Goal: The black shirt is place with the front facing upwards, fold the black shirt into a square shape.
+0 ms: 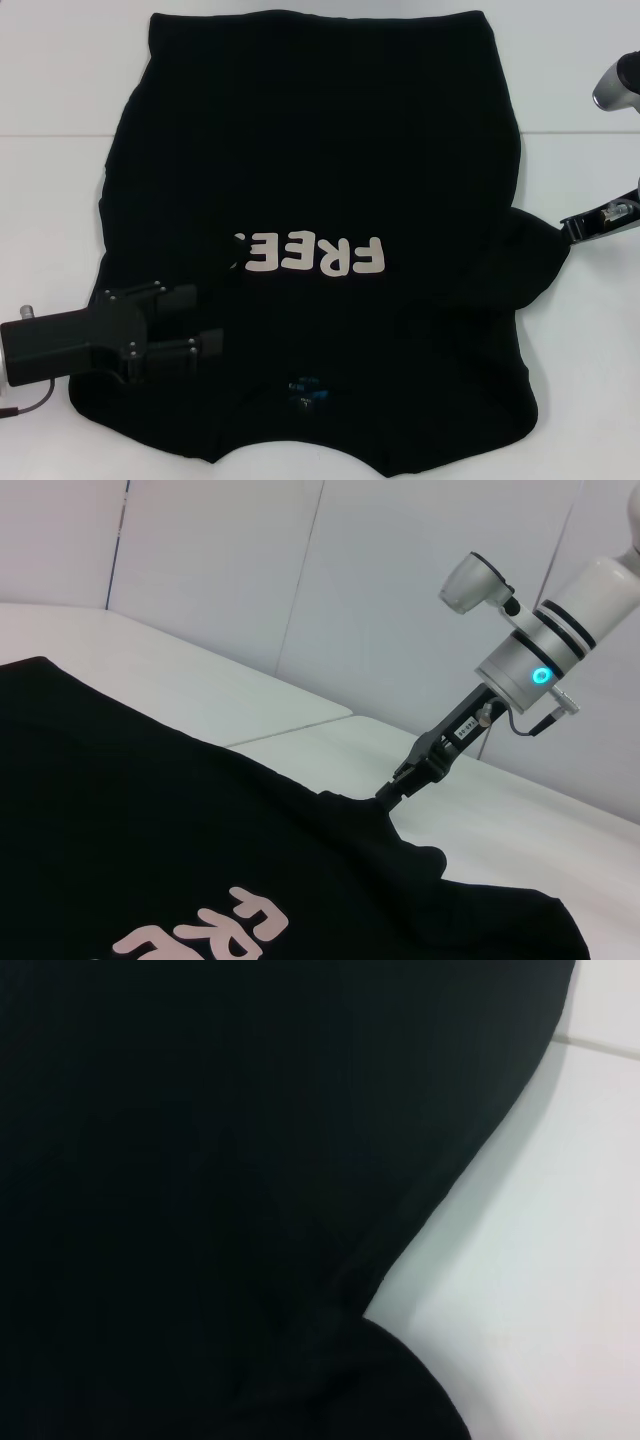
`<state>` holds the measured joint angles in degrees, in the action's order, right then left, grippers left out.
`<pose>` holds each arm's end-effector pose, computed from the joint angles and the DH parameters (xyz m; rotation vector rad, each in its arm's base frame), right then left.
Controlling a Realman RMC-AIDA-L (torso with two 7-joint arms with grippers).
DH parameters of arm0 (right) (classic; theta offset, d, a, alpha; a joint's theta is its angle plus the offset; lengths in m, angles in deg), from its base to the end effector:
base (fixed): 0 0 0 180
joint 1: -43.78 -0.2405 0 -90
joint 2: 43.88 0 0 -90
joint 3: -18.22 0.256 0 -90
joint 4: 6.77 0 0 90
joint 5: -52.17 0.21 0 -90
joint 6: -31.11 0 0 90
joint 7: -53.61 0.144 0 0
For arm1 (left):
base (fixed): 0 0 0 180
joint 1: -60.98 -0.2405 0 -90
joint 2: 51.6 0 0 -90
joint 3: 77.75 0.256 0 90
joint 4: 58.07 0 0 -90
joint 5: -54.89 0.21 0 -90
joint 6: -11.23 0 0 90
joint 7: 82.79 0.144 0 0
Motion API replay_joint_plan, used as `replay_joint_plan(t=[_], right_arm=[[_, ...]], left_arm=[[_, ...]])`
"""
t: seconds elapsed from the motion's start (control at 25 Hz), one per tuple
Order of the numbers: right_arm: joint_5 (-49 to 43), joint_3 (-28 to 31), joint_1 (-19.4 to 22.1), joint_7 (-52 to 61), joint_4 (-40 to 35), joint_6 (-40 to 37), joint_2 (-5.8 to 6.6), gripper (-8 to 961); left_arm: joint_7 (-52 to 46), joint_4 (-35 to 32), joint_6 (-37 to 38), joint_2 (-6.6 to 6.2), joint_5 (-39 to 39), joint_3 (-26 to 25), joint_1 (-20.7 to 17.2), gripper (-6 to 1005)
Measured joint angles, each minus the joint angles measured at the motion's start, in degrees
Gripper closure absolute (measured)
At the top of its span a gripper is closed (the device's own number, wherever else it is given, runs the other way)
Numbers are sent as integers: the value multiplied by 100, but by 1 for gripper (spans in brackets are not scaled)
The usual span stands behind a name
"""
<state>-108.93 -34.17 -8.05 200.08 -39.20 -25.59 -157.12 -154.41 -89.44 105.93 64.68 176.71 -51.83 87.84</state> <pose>0.2644 0.4504 0.0238 -2.1171 1.2370 -0.3027 -0.3071 0.2974 0.0181 -2.6453 -0.6929 -0.7447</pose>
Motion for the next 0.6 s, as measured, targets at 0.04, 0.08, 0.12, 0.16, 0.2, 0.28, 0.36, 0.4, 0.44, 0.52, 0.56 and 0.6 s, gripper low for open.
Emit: replay_joint_plan(t=[0.04,0.08,0.12,0.16,0.2,0.28,0.36,0.4,0.44,0.52,0.56,0.6], right_arm=[[0,0,-1,0,0,-12,0,852],[1,0,-2,0,0,-26,0,868],[1,0,-4,2,0,-37,1,885],[3,5,-6,3,-1,-45,4,901],[7,14,-8,6,-8,-66,10,917],[27,42,-9,26,-50,-144,23,920],[49,95,-11,49,-143,-316,40,922],[62,156,-11,49,-216,-430,47,922],[74,210,-11,45,-273,-513,52,921],[148,369,1,23,-452,-769,63,921],[212,437,17,11,-555,-879,78,921],[303,484,37,6,-637,-974,93,922]], left_arm=[[2,0,-4,0,0,2,2,194],[3,0,-6,0,0,2,3,194],[5,0,-7,0,0,1,3,194],[6,0,-7,0,0,2,3,195],[5,0,-6,0,0,2,4,195],[4,0,-7,-5,0,-1,3,195],[3,0,-7,-6,0,-5,4,195],[3,0,-7,-7,0,-5,3,196],[3,0,-7,-7,0,-4,4,196],[2,0,-7,-8,0,-4,4,196],[2,0,-7,-9,0,-5,4,196],[2,0,-7,-9,0,-6,4,196]])
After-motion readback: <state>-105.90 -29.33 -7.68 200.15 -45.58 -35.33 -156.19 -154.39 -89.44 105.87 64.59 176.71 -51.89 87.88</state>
